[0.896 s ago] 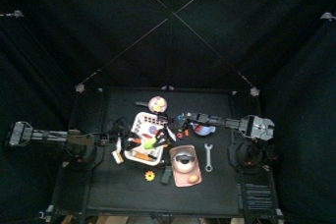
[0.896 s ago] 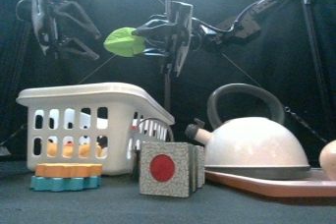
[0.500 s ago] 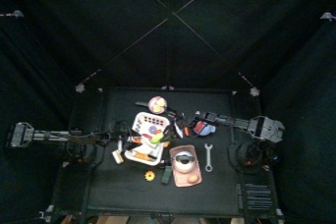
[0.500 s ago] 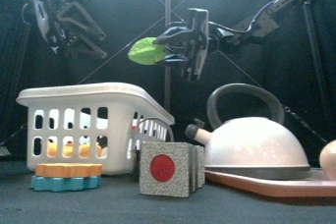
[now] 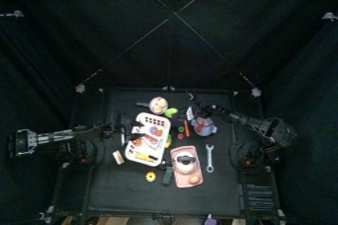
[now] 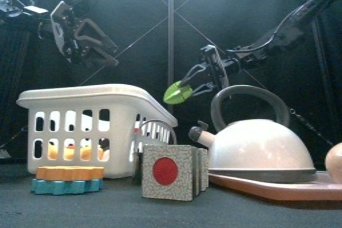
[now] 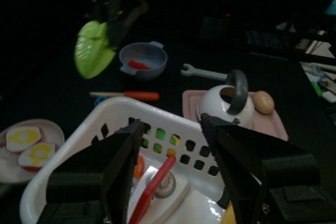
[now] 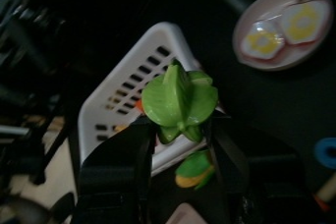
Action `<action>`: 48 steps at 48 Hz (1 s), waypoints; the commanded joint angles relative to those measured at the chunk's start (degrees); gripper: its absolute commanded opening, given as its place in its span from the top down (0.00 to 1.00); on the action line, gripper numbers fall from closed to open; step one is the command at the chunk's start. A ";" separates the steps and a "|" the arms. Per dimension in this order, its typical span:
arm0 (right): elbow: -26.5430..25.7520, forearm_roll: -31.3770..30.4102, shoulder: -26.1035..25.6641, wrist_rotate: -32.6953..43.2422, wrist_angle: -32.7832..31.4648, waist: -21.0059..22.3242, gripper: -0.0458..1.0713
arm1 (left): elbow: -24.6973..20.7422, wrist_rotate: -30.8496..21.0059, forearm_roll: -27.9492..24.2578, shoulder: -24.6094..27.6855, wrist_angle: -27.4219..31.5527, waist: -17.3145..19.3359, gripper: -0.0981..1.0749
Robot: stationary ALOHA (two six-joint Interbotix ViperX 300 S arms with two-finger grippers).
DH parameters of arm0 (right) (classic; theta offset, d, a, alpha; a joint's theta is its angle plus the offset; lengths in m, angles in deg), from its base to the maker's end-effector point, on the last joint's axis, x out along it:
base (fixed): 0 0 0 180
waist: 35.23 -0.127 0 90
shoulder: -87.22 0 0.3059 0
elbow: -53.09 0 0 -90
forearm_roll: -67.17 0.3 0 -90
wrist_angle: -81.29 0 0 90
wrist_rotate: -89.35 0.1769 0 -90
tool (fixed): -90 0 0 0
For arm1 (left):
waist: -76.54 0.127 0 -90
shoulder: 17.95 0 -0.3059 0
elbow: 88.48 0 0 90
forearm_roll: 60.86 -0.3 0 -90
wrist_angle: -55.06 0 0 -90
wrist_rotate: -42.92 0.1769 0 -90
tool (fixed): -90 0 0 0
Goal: Put starfruit next to pan
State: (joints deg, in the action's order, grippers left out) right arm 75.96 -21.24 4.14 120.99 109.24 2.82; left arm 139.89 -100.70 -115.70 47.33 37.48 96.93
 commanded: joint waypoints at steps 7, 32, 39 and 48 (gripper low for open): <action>-0.26 1.67 1.58 -0.09 -7.82 0.09 0.38 | 0.88 7.47 4.13 -0.09 -5.10 0.09 0.17; -1.05 2.55 9.76 -0.53 -11.34 -1.14 0.37 | 4.13 23.12 22.06 -0.09 -7.38 0.00 0.17; -1.05 3.34 10.55 -0.53 -11.87 -2.02 0.34 | 4.48 25.49 23.82 -0.09 -7.82 0.00 0.17; -1.05 3.96 10.63 -0.62 -12.22 -2.29 0.24 | 4.57 26.28 24.79 -0.09 -7.82 0.00 0.17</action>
State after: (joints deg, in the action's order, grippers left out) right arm 76.23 -17.55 15.74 120.55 97.11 0.62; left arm 145.16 -74.51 -91.27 47.33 30.10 96.93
